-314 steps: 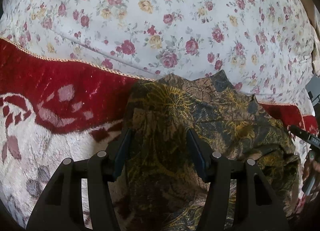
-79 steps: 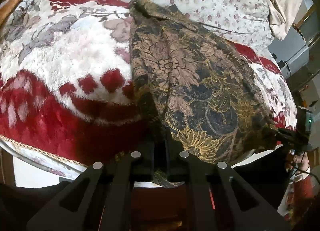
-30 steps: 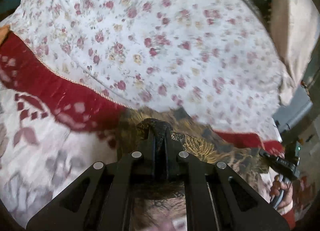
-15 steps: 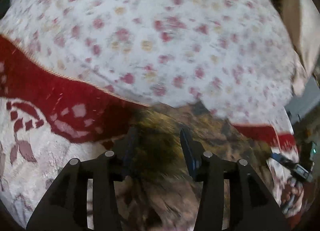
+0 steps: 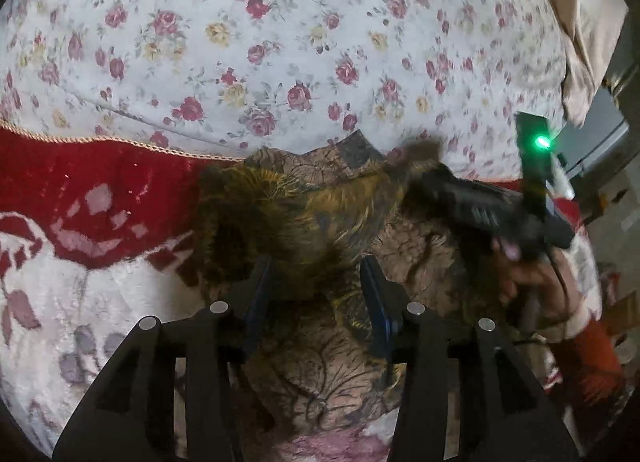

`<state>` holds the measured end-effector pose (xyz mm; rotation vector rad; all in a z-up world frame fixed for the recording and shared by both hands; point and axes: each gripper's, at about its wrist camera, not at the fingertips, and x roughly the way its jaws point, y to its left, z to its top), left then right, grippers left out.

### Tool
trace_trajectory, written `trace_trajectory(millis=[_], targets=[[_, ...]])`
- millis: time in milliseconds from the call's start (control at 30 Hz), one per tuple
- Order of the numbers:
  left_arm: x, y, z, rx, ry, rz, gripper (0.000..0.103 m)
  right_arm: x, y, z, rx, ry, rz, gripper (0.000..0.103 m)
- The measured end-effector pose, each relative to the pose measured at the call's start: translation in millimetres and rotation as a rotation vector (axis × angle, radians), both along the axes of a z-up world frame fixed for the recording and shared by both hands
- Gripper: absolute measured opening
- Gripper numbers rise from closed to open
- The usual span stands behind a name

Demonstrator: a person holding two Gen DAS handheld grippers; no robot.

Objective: Fold small clothes

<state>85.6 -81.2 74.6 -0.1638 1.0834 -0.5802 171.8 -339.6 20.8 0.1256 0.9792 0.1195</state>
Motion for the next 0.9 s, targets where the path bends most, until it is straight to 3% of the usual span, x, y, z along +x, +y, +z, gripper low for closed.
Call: trace_trajectory(millis=[67,267,400,500,567,600,667,733,800,833,900], targets=[[-0.6,-3.6,2.1,0.005,-0.005,-0.034,0.043,-0.3,-27.4,5.9,0.038,0.005,-0.078,0.053],[-14.0,-37.7,-4.0,0.099,-0.016,-0.188,0.043,-92.5,-62.4,34.6,0.09,-0.062,-0.015,0.061],[-17.4,-59.6,-12.2,0.17,-0.013,-0.245,0.043,-135.9,-63.1,8.9,0.152,0.047,0.099,0.066],[10.4,-72.3,-31.6,0.293,0.023,-0.158,0.043,-119.4,-84.9,-4.0,0.11,0.074,0.016,0.066],[34.9,-77.0,-40.2,0.362,0.022,-0.108,0.043,-93.7,-107.0,1.2,0.088,0.018,-0.102,0.066],[48.4,-78.4,-41.4,0.372,0.022,-0.084,0.043,-75.8,-121.2,8.4,0.026,-0.023,-0.187,0.066],[79.8,-75.2,-34.6,0.356,0.014,-0.003,0.043,-58.9,-145.2,19.9,-0.017,-0.06,-0.329,0.066],[101.8,-63.5,-18.1,0.317,-0.012,0.086,0.043,-62.4,-157.5,33.6,0.045,-0.105,-0.385,0.066],[112.9,-47.2,-0.2,0.242,-0.033,0.146,0.043,-78.6,-154.3,44.4,0.113,-0.144,-0.362,0.071],[114.1,-38.8,7.0,0.21,-0.033,0.165,0.043,-90.5,-148.0,46.7,0.117,-0.147,-0.325,0.078],[105.3,-25.9,16.1,0.157,-0.027,0.149,0.043,-109.6,-127.0,41.4,0.118,-0.099,-0.218,0.081]])
